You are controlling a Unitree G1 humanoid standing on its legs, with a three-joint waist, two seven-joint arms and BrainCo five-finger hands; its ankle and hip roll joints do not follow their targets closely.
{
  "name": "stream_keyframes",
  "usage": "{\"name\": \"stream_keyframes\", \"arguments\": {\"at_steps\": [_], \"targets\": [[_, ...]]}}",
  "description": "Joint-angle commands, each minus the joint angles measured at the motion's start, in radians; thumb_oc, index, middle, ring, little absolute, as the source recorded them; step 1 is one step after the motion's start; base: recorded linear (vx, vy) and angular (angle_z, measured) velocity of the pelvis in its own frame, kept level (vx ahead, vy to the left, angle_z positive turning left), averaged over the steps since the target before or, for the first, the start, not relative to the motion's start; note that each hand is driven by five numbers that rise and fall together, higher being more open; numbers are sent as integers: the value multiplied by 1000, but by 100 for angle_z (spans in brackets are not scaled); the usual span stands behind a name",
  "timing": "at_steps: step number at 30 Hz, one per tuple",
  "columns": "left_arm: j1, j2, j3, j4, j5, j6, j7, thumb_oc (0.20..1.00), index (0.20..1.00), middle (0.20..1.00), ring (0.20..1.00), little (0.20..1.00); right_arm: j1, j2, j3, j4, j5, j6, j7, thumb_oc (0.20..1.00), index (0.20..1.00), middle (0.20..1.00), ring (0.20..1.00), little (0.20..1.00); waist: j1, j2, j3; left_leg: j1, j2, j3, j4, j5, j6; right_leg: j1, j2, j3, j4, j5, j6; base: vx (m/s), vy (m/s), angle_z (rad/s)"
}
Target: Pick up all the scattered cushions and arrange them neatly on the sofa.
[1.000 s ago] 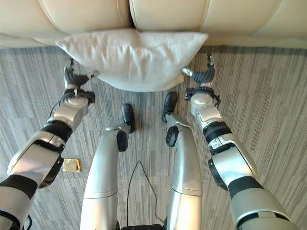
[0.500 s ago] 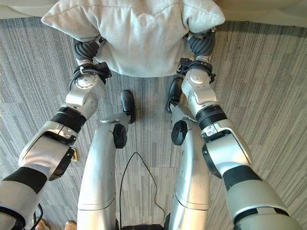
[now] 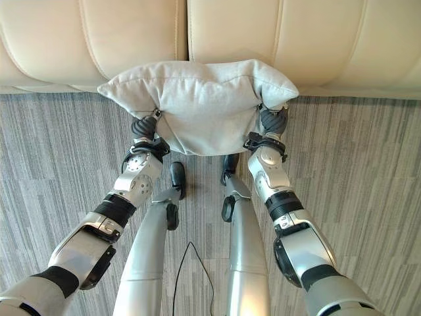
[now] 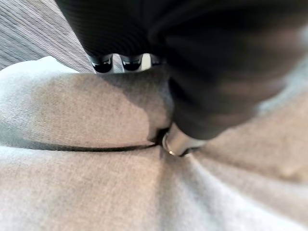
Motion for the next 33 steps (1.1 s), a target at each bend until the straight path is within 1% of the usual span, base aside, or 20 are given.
{"name": "stream_keyframes", "arguments": {"at_steps": [1, 3, 4, 5, 6, 7, 9, 10, 11, 12, 13, 14, 18, 22, 27, 29, 30, 31, 32, 33], "targets": [[-10, -72, -43, -150, 139, -32, -95, 200, 200, 200, 200, 200, -15, 79, 70, -173, -108, -30, 124, 200, 200, 200, 200, 200, 38, 33, 11, 217, 8, -62, -260, 79, -84, 221, 34, 16, 20, -200, 91, -48, 43, -13], [86, -54, -40, -161, 153, -26, -107, 200, 200, 200, 200, 200, 82, 68, 89, -207, -162, 0, 144, 200, 200, 200, 200, 200, 49, 31, -2, 371, 9, -66, -357, 105, -88, 382, 36, -5, -94, -172, 100, -21, 27, -12], [90, -54, -41, -163, 154, -26, -107, 200, 200, 200, 200, 200, 87, 69, 89, -210, -163, 2, 143, 200, 200, 200, 200, 200, 49, 34, 11, 397, 10, -69, -372, 110, -88, 410, 39, -10, -111, -167, 100, 10, 30, -4], [123, -49, -34, -172, 157, -29, -105, 200, 200, 200, 200, 200, 119, 69, 89, -213, -174, 12, 151, 200, 200, 200, 200, 200, 54, 34, 0, 445, 11, -65, -410, 121, -92, 457, 36, -18, -145, -155, 105, 50, 62, 1], [212, -44, -31, -211, 157, -22, -125, 200, 200, 200, 200, 200, 213, 73, 97, -243, -189, 36, 176, 200, 200, 200, 200, 200, 59, 37, -13, 568, 14, -65, -484, 137, -89, 590, 34, -32, -230, -130, 111, 90, 84, 6], [267, -46, -22, -228, 154, -21, -131, 200, 200, 200, 200, 200, 273, 85, 94, -258, -183, 42, 191, 200, 200, 200, 200, 200, 61, 39, -15, 643, 20, -59, -532, 145, -93, 671, 33, -46, -283, -117, 118, 77, 66, 5], [317, -43, -21, -244, 149, -14, -144, 200, 200, 200, 200, 200, 320, 87, 94, -274, -173, 48, 213, 200, 200, 200, 200, 200, 63, 38, -24, 708, 22, -58, -568, 153, -94, 746, 34, -58, -328, -99, 125, 105, 44, -1], [413, -35, -16, -282, 153, 1, -164, 200, 200, 200, 200, 200, 407, 91, 85, -297, -172, 62, 238, 200, 200, 200, 200, 200, 64, 40, -39, 818, 25, -46, -628, 157, -94, 865, 37, -74, -403, -80, 135, 138, 54, -5], [416, -35, -16, -284, 154, 1, -164, 200, 200, 200, 200, 200, 409, 91, 85, -298, -172, 62, 238, 200, 200, 200, 200, 200, 64, 40, -34, 828, 25, -47, -633, 158, -94, 876, 38, -75, -410, -77, 135, 192, 75, -2], [511, -19, -3, -321, 145, 17, -195, 200, 200, 200, 200, 200, 492, 72, 75, -321, -185, 81, 267, 200, 200, 200, 200, 200, 69, 41, -58, 909, 26, -47, -676, 161, -94, 965, 39, -83, -467, -66, 141, 134, 52, 5], [557, -2, 3, -346, 149, 27, -209, 200, 200, 200, 200, 200, 533, 62, 68, -338, -195, 88, 281, 200, 200, 200, 200, 200, 71, 40, -69, 944, 27, -45, -692, 160, -93, 1000, 39, -85, -492, -60, 144, 134, 52, 6], [559, -2, 3, -347, 150, 28, -209, 200, 200, 200, 200, 200, 535, 62, 69, -339, -195, 89, 281, 200, 200, 200, 200, 200, 71, 40, -68, 948, 27, -45, -694, 160, -93, 1004, 40, -86, -495, -59, 144, 83, 31, 2], [720, 46, 34, -415, 162, 57, -258, 200, 200, 200, 200, 200, 671, 47, 49, -383, -196, 106, 337, 200, 200, 200, 200, 200, 78, 40, -118, 1037, 29, -29, -710, 134, -97, 1117, 40, -107, -563, -48, 156, 106, 31, -3], [843, 78, 54, -469, 186, 77, -300, 200, 200, 200, 200, 200, 800, 41, 23, -427, -209, 116, 376, 200, 200, 200, 200, 200, 85, 42, -151, 1115, 29, -23, -710, 109, -86, 1205, 45, -110, -581, -69, 158, 124, 3, -5], [884, 71, 42, -471, 177, 92, -322, 200, 200, 200, 200, 200, 837, 62, 28, -413, -148, 113, 405, 200, 200, 200, 200, 200, 89, 44, -158, 1149, 23, -28, -710, 90, -68, 1236, 42, -111, -575, -92, 160, 84, 26, -1], [884, 75, 47, -463, 174, 94, -323, 200, 200, 200, 200, 200, 841, 54, 24, -424, -153, 109, 407, 200, 200, 200, 200, 200, 90, 49, -149, 1162, 17, -40, -710, 80, -42, 1209, 33, -96, -469, -132, 160, 61, 89, 6], [883, 75, 47, -463, 174, 94, -323, 200, 200, 200, 200, 200, 841, 54, 24, -424, -153, 109, 407, 200, 200, 200, 200, 200, 90, 49, -149, 1162, 17, -40, -710, 80, -41, 1207, 32, -96, -464, -134, 160, 44, 128, 11], [879, 78, 46, -465, 183, 99, -322, 200, 200, 200, 200, 200, 851, 47, 12, -453, -174, 106, 405, 200, 200, 200, 200, 200, 86, 53, -136, 1177, 7, -57, -709, 73, -19, 1165, 21, -76, -320, -158, 162, 29, 93, 12], [879, 78, 46, -465, 183, 99, -322, 200, 200, 200, 200, 200, 851, 47, 12, -453, -174, 107, 405, 200, 200, 200, 200, 200, 86, 52, -136, 1176, 6, -57, -709, 73, -18, 1161, 18, -74, -313, -162, 163, 38, 158, 10], [878, 77, 49, -466, 188, 100, -318, 200, 200, 200, 200, 200, 857, 45, 6, -464, -177, 102, 403, 200, 200, 200, 200, 200, 81, 52, -128, 1185, -8, -67, -706, 66, -3, 1117, 2, -56, -197, -150, 163, 8, 129, 10]]}}
